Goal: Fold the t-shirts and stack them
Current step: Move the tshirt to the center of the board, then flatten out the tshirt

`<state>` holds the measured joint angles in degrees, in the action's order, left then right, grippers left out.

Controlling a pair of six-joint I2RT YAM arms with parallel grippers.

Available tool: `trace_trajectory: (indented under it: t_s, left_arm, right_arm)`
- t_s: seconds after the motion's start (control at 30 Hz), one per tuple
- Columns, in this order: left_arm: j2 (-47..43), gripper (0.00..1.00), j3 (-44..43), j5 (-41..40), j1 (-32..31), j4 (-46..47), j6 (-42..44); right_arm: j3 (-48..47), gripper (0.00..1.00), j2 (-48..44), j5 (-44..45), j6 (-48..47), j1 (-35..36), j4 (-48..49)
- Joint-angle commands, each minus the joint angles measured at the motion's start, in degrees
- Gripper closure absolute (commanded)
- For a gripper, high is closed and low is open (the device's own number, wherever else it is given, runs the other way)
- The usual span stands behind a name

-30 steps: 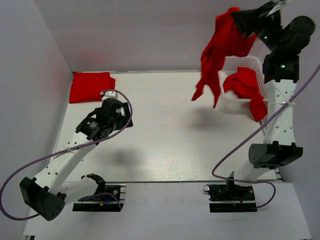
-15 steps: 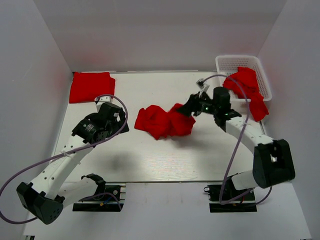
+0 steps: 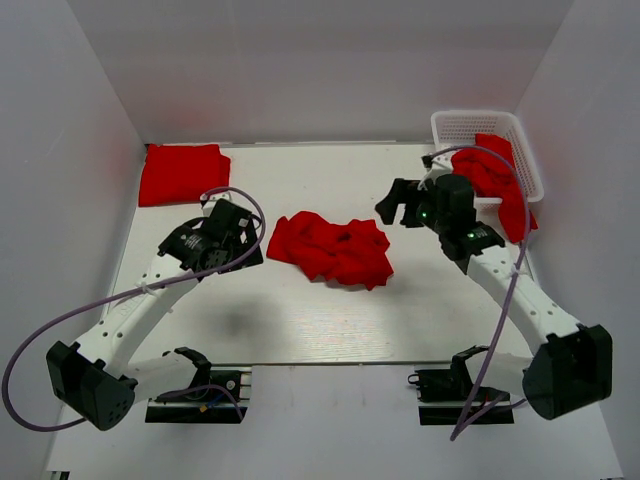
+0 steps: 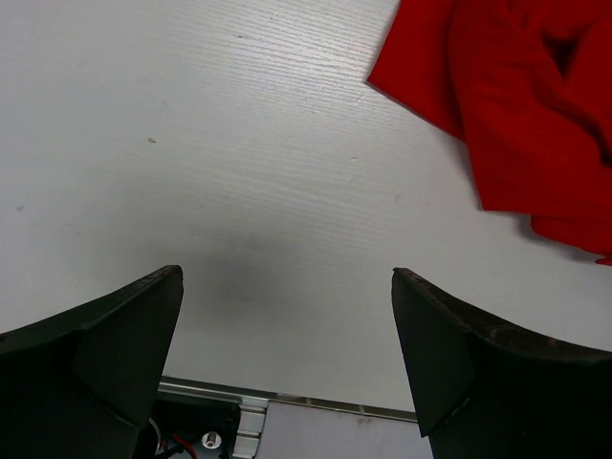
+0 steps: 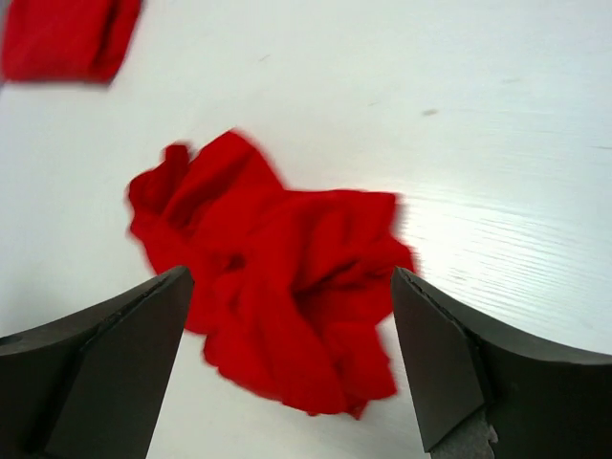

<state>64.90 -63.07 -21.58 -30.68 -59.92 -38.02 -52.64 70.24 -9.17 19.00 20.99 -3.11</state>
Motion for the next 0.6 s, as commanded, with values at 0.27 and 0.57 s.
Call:
trace_trajectory:
  t_s: [0.27,0.57]
  left_arm:
    - [4.6,0.0,-6.8,2.2,0.7,-1.8,0.6]
    - [9.5,0.0,-3.4,3.3,0.7,3.9,-0.7]
  right_arm:
    - [0.8,0.1,-13.0,21.6,0.2,-0.3,-21.7]
    - [3.9,0.1,-13.2,10.8,-0.2,0.0,-19.6]
